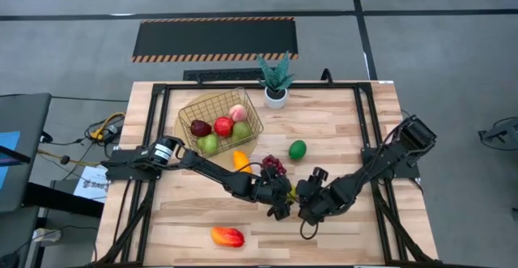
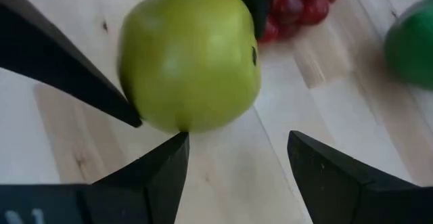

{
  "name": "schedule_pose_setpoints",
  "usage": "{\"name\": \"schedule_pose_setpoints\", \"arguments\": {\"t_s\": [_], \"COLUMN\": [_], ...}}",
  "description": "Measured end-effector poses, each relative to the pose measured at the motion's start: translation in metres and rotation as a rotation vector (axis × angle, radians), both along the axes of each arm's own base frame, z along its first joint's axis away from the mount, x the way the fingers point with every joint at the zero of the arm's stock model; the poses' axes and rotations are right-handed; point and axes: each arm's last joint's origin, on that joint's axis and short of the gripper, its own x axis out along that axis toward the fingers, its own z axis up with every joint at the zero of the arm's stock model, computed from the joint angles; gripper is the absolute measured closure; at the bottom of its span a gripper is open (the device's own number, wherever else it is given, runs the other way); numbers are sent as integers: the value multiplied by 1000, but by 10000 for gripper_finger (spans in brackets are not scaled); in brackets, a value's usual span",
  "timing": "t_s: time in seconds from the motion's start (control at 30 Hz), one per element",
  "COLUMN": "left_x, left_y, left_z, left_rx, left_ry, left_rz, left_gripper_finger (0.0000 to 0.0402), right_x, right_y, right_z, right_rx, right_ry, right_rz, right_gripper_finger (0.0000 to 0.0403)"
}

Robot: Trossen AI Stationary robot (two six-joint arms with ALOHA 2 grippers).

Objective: Build produce basket
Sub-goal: Put the green apple into the wire basket

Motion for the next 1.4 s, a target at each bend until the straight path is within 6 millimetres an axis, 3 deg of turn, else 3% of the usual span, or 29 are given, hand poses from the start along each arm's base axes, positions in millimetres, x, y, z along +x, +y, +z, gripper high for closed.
{"name": "schedule_pose_setpoints", "arguments": {"t_s": [0.23,0.5,0.7,0.87,1.0,1.13,1.3,1.4], "left_x": [-5,-10,-11,-10,-10,-12,-11,-12], "left_y": [-1,-1,0,-1,-1,-1,-1,-1], "left_z": [-3,-11,-11,-10,-8,-10,-9,-10], "left_rx": [-24,18,25,17,-2,-41,-55,-57], "left_ry": [75,157,163,149,145,150,142,146], "left_rz": [-32,-77,-58,-55,-33,16,28,29], "left_gripper_finger": [24,29,72,113,132,135,107,77], "right_x": [1,-19,-41,-51,-51,-37,-16,-9], "right_y": [0,-6,-10,-12,-12,-9,-16,-23], "right_z": [5,47,86,101,96,66,29,18], "right_rx": [-13,46,158,218,237,178,101,56], "right_ry": [-15,-93,-223,-286,-262,-160,-63,-43], "right_rz": [40,33,23,10,-59,-144,-247,-279], "right_gripper_finger": [129,129,129,129,129,129,129,129]}}
